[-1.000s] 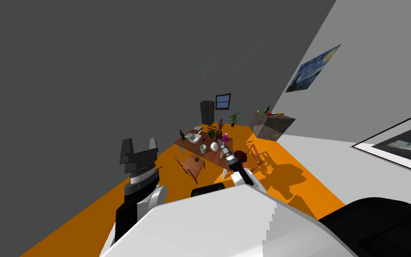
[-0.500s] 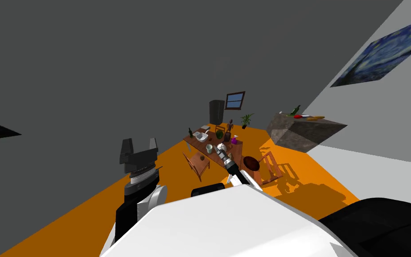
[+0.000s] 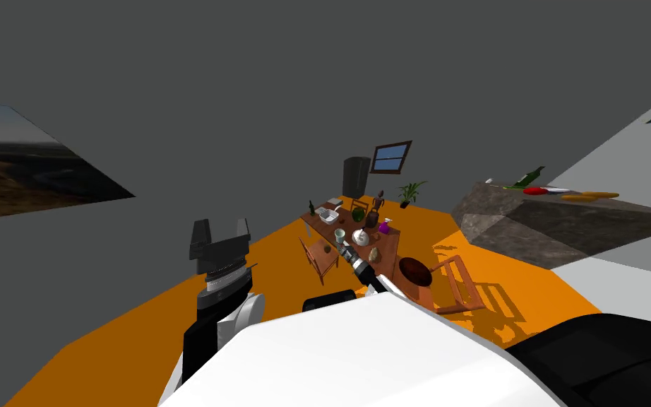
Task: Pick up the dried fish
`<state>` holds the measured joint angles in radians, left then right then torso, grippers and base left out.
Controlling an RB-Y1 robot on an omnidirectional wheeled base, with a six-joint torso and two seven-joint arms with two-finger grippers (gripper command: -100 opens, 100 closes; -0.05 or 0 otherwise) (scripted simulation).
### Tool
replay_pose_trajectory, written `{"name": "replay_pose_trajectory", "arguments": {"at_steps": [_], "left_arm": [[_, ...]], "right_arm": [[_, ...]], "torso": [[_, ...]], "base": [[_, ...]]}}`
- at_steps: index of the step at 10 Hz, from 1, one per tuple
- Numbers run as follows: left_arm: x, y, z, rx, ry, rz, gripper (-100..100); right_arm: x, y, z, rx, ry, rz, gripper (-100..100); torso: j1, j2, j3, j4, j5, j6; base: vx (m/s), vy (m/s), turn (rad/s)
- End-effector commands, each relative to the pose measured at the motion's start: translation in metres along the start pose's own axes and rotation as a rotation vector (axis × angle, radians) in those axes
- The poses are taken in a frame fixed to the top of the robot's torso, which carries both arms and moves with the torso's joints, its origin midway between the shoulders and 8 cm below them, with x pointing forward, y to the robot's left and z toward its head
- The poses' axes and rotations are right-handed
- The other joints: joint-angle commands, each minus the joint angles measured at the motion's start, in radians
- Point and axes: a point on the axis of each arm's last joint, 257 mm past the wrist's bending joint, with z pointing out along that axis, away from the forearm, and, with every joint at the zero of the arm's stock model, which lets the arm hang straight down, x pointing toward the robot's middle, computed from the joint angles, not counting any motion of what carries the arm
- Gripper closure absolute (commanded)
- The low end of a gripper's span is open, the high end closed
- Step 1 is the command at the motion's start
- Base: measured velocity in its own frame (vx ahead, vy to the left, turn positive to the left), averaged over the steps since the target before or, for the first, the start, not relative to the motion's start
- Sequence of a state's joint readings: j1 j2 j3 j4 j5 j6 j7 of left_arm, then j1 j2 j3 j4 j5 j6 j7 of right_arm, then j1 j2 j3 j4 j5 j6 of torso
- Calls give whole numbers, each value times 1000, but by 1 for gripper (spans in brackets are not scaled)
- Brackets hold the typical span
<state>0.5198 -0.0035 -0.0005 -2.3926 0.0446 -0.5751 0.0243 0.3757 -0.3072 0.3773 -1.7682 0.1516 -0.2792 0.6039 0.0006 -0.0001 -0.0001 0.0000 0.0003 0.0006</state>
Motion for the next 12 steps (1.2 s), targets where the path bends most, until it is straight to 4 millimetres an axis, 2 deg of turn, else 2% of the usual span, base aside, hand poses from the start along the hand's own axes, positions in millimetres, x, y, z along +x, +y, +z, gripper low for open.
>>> {"name": "replay_pose_trajectory", "arguments": {"at_steps": [1, 2, 3, 4, 5, 6, 7, 8, 9, 10, 11, 12], "left_arm": [[0, 0, 0, 0, 0, 0, 0], [0, 0, 0, 0, 0, 0, 0], [0, 0, 0, 0, 0, 0, 0], [0, 0, 0, 0, 0, 0, 0], [0, 0, 0, 0, 0, 0, 0], [0, 0, 0, 0, 0, 0, 0], [0, 0, 0, 0, 0, 0, 0], [0, 0, 0, 0, 0, 0, 0], [0, 0, 0, 0, 0, 0, 0], [0, 0, 0, 0, 0, 0, 0], [0, 0, 0, 0, 0, 0, 0], [0, 0, 0, 0, 0, 0, 0]], "right_arm": [[17, -11, 0, 17, 46, -40, -100], [37, -13, -3, 11, 96, -90, -100], [43, -19, -6, 23, 109, -93, -100], [63, -21, -11, 14, 161, -147, -100], [70, -29, -14, 29, 176, -148, -100], [94, -37, -24, 25, 240, -207, -100], [96, -39, -25, 30, 245, -207, -100], [118, -45, -35, 18, 305, -264, -100], [122, -50, -38, 28, 316, -269, -100], [142, -54, -49, 10, 373, -322, -100], [148, -62, -54, 22, 389, -333, -100], [164, -64, -65, -6, 440, -392, -100]], "torso": [[0, 0, 0, 0, 0, 0], [0, 0, 0, 0, 0, 0], [0, 0, 0, 0, 0, 0], [0, 0, 0, 0, 0, 1], [0, 0, 0, 0, 0, 0], [0, 0, 0, 0, 0, 1], [0, 0, 0, 0, 0, 0], [0, 0, 0, 0, 0, 1], [0, 0, 0, 0, 0, 0], [0, 0, 0, 0, 0, 1], [0, 0, 0, 0, 0, 1], [0, 1, 0, 0, 0, 1]], "base": [[3, 3, 268], [1, 10, 402], [2, 2, 145], [0, 13, 191], [0, 12, 218], [0, 15, 370], [3, 6, 148], [0, 17, 312], [2, 8, 156], [1, 15, 268], [0, 10, 168], [-1, 15, 316]]}}
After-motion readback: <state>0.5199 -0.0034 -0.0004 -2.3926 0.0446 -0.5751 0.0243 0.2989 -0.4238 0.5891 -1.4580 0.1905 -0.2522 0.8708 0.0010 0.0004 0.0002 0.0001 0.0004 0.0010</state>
